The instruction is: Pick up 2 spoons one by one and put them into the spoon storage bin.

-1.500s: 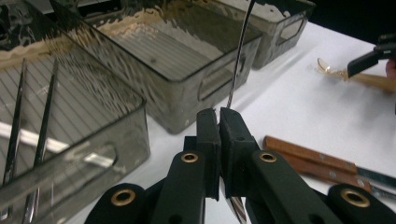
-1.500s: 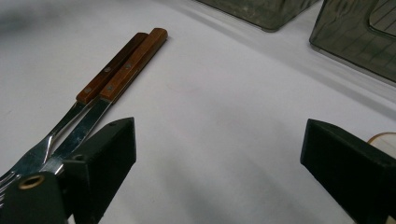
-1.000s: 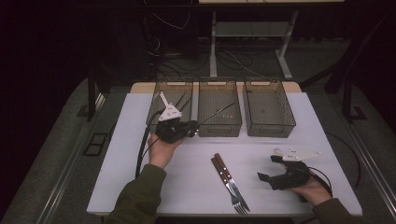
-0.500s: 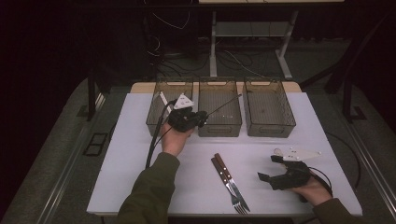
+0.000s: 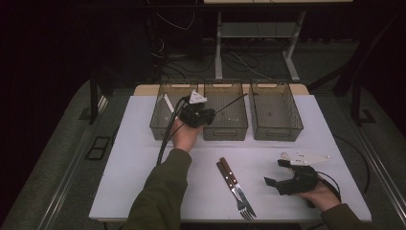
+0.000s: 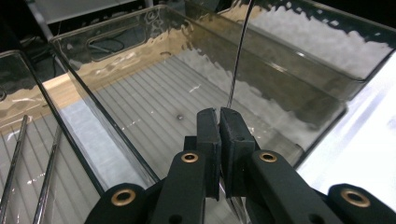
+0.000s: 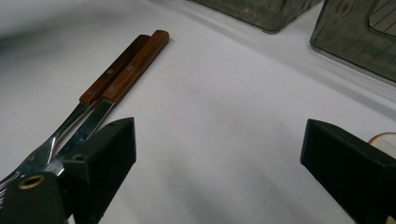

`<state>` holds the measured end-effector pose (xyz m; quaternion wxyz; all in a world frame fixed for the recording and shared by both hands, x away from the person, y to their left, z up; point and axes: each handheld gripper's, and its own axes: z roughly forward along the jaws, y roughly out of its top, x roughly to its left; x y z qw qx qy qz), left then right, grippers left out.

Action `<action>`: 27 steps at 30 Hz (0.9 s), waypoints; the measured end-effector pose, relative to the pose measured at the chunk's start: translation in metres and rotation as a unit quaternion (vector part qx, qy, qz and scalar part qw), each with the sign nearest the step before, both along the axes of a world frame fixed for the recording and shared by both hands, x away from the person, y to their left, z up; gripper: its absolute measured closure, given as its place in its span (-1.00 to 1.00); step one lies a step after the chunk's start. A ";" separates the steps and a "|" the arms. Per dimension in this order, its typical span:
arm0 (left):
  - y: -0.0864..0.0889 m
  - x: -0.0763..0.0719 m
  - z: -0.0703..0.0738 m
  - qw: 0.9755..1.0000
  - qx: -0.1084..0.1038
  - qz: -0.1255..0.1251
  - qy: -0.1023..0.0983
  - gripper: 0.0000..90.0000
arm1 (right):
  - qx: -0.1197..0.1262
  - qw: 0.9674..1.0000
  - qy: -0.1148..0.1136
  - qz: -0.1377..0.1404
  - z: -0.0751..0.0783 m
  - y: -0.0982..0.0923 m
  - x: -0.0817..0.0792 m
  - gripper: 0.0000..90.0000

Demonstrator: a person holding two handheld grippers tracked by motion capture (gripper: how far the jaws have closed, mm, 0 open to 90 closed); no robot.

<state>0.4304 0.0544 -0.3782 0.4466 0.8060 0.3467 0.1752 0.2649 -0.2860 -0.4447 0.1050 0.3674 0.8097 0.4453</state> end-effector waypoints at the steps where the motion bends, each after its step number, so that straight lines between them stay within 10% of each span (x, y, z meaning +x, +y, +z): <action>1: -0.001 0.002 -0.001 1.000 0.002 0.004 0.002 0.93 | 0.000 1.000 0.000 0.000 0.000 0.000 0.000 -0.77; 27: -0.011 0.017 -0.014 0.996 0.067 0.035 0.043 0.86 | 0.001 1.000 -0.001 0.000 0.000 -0.001 -0.001 -0.77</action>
